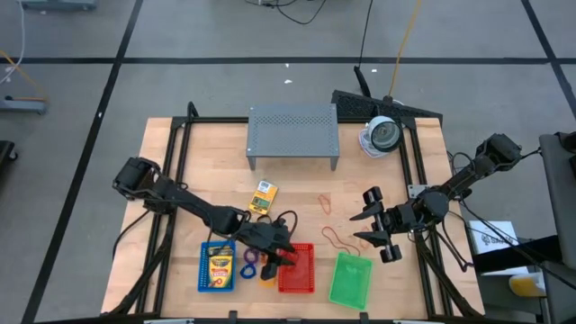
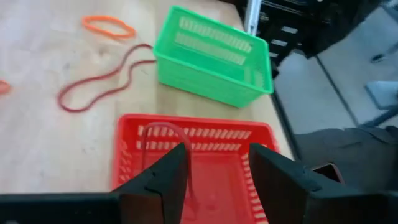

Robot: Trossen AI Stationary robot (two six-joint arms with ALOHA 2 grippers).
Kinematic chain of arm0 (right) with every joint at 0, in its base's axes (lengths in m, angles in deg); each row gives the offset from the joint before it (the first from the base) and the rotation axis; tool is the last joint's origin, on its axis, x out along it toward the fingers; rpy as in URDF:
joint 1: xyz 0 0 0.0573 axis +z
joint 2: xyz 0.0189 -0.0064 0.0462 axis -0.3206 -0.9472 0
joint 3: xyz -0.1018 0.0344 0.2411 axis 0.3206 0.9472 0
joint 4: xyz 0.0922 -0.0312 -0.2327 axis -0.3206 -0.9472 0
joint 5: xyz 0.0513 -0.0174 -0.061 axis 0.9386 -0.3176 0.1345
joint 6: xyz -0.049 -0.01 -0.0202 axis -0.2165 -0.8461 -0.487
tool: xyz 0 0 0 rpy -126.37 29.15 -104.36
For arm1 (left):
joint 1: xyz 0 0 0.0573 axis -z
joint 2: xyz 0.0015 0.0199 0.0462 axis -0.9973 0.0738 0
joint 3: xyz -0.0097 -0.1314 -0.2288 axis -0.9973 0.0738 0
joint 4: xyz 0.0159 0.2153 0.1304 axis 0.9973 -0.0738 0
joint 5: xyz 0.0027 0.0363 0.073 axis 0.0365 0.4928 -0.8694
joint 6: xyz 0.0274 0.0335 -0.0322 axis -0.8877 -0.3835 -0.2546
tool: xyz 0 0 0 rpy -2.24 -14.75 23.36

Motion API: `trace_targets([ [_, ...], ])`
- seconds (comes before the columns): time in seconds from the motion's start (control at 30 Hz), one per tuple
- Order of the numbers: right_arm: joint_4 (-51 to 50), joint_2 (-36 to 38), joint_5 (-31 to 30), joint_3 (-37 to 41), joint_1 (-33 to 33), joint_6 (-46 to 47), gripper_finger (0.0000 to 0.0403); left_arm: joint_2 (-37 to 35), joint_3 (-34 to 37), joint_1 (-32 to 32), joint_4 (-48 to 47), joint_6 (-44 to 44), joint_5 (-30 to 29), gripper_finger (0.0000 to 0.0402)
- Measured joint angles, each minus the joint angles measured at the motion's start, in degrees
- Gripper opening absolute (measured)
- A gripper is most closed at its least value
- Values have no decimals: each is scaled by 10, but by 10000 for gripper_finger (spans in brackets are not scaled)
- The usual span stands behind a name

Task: Pick & Place Office Desk Supplies
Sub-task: Put the yellow rubber band into the red bin

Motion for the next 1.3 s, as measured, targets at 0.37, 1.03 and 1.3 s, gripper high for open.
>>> trace_targets([
  [0.37, -3, 0, 0, 0, 0, 0, 155, -8, 0, 9, -19, -5, -23, 177],
  [1.03, -4, 0, 0, 0, 0, 0, 155, -220, 0, -27, -391, 89, -151, 177],
  [1.3, -8, 0, -2, 0, -1, -1, 155, -222, 0, -79, -565, 71, -151, 177],
])
